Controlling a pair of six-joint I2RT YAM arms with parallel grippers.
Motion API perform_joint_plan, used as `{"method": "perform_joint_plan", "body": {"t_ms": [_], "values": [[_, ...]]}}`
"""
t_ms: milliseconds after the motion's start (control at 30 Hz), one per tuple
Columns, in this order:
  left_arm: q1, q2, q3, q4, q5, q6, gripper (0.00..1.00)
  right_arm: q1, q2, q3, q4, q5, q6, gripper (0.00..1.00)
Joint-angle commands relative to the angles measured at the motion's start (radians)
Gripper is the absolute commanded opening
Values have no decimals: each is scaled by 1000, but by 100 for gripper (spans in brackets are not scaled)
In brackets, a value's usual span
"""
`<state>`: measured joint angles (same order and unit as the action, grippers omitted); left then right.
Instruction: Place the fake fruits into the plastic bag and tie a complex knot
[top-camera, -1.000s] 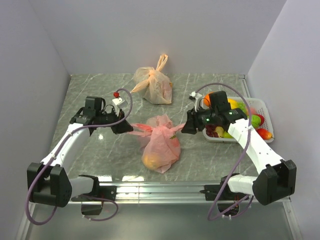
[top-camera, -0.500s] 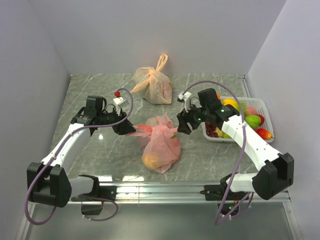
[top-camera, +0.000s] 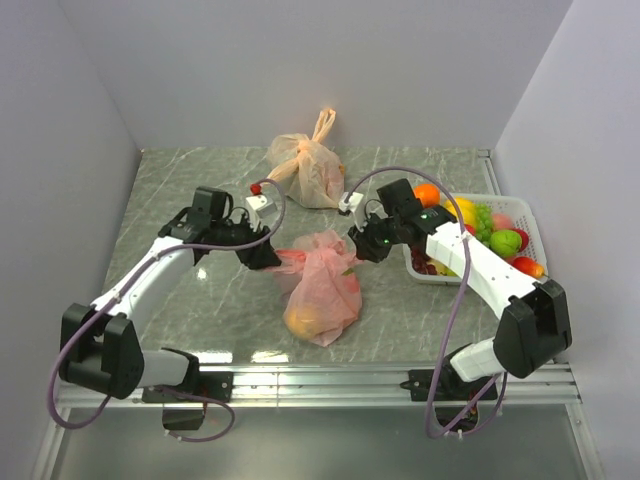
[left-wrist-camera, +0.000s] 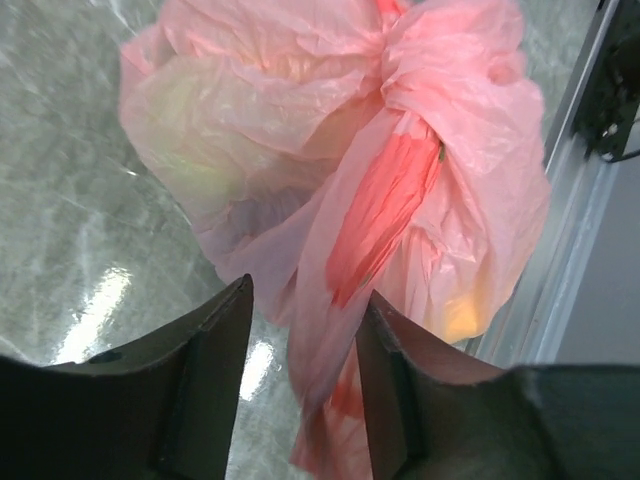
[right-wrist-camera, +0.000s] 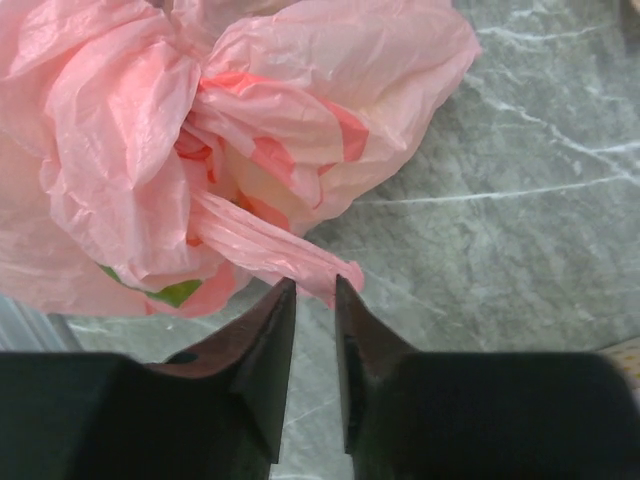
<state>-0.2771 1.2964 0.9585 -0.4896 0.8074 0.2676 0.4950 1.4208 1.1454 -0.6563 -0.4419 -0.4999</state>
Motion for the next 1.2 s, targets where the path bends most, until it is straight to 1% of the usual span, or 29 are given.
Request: {"method": "perform_joint_plan", "body": {"t_ms": [0, 33, 67, 100, 133, 167, 200, 233, 267, 333, 467, 533, 567, 600, 633, 700, 767, 933, 1000, 1067, 1100, 1133, 1167], "values": [[-42, 46, 49, -38, -71, 31, 50, 14, -2, 14, 52, 32, -31, 25], [-48, 55, 51, -40, -86, 30, 46, 19, -11, -1, 53, 34, -37, 20], [-48, 61, 48, -35, -96, 18, 45, 23, -17, -12, 70, 48, -42, 16], [-48, 61, 43, -27, -102, 16, 45, 24, -25, -22, 78, 54, -45, 13], [-48, 58, 40, -20, -118, 15, 40, 25, -34, -39, 83, 55, -48, 10], [-47, 49, 33, -12, -123, -2, 39, 24, -37, -44, 83, 57, -52, 12], [-48, 43, 28, -9, -125, -2, 40, 25, -42, -49, 86, 60, -49, 18], [-48, 38, 26, -1, -123, -2, 43, 25, -51, -61, 87, 61, -51, 37], [-48, 26, 19, 2, -123, -7, 44, 25, -59, -65, 87, 60, -66, 47], [-48, 18, 14, -1, -122, -11, 47, 24, -85, -85, 93, 54, -77, 59], [-47, 7, 11, 9, -109, -19, 49, 25, -94, -93, 136, 60, -92, 59], [-48, 4, 8, 14, -108, -21, 51, 25, -83, -90, 156, 55, -91, 60], [-48, 7, 13, 6, -105, -15, 52, 25, -82, -92, 179, 55, -101, 66], [-48, 9, 14, 3, -102, -10, 52, 25, -77, -96, 194, 52, -107, 69], [-48, 14, 17, 3, -105, -4, 53, 27, -74, -102, 208, 45, -114, 75], [-48, 18, 20, 0, -105, -2, 55, 34, -60, -99, 216, 40, -158, 76], [-48, 29, 34, -7, -103, 5, 57, 45, -57, -101, 228, 43, -205, 84], [-48, 43, 40, -6, -103, 4, 58, 85, -48, -107, 231, 31, -304, 84], [-48, 47, 37, -1, -105, 2, 58, 102, -33, -113, 239, 49, -319, 82], [-48, 53, 36, -3, -114, 1, 58, 109, -22, -110, 245, 49, -328, 73], [-48, 55, 36, -4, -117, 1, 58, 109, -4, -99, 238, 49, -334, 64], [-48, 53, 33, -12, -126, 5, 58, 111, 4, -95, 224, 51, -344, 47], [-48, 55, 31, -17, -134, 8, 57, 111, 10, -95, 221, 57, -351, 38]]}}
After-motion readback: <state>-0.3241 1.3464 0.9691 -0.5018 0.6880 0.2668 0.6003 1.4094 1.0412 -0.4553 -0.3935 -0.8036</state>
